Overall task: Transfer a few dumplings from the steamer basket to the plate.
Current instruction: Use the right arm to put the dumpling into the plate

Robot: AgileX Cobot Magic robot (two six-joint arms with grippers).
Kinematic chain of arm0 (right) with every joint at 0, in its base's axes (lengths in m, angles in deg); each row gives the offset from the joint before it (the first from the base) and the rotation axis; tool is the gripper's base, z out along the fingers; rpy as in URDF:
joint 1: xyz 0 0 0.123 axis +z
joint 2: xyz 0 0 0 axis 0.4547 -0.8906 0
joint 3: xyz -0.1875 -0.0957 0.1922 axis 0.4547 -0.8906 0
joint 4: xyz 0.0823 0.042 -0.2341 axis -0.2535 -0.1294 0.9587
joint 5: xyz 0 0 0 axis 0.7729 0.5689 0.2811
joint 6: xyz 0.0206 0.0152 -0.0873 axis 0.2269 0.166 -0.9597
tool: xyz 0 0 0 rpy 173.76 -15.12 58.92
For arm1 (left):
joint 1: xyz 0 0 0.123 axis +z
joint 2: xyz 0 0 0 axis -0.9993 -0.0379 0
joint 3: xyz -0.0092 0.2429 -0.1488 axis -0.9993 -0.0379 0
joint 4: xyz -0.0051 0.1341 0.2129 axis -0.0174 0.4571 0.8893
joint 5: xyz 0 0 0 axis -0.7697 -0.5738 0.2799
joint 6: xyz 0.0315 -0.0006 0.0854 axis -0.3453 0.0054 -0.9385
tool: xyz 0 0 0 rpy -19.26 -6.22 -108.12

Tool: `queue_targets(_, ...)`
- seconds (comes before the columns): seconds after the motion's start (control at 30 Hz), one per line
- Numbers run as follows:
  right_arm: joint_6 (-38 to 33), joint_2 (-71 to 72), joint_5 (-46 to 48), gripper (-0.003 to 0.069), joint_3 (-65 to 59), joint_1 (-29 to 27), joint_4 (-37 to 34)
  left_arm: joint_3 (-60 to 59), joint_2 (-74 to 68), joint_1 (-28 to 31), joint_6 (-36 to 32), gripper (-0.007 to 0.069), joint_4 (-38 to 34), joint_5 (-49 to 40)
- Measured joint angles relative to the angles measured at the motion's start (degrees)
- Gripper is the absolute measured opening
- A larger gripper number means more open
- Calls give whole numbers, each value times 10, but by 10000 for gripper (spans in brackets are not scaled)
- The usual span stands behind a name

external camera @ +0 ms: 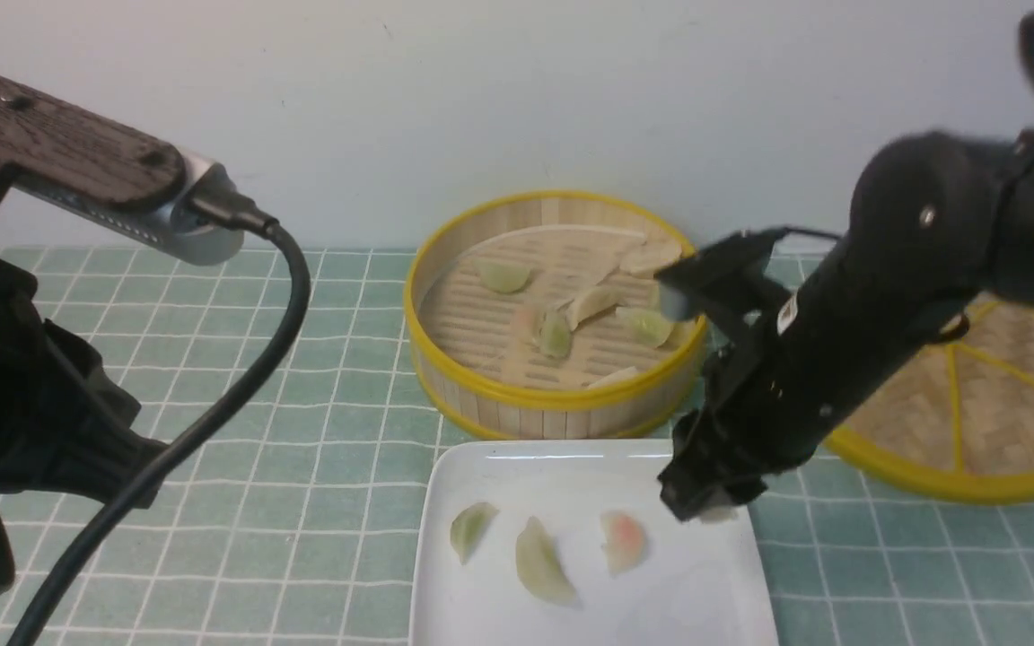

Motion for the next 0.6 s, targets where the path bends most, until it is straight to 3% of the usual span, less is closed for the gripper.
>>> queue_targets(0.2, 11, -61, -69, 228, -23, 1, -1, 0, 0, 0, 0, -6, 0, 0)
queue_targets(0.33, 30, -62, -55, 377, -20, 1, -1, 0, 0, 0, 0, -6, -1, 1)
queue_targets(0.4, 44, -48, -26, 411, -10, 1, -1, 0, 0, 0, 0, -6, -1, 4)
queue_targets(0.5, 63, -17, 6, 377, 4, 1, 1, 0, 0, 0, 0, -6, -1, 15)
queue_targets(0.6, 88, 82, 35, 190, 11, 1, 15, 0, 0, 0, 0, -6, -5, 40)
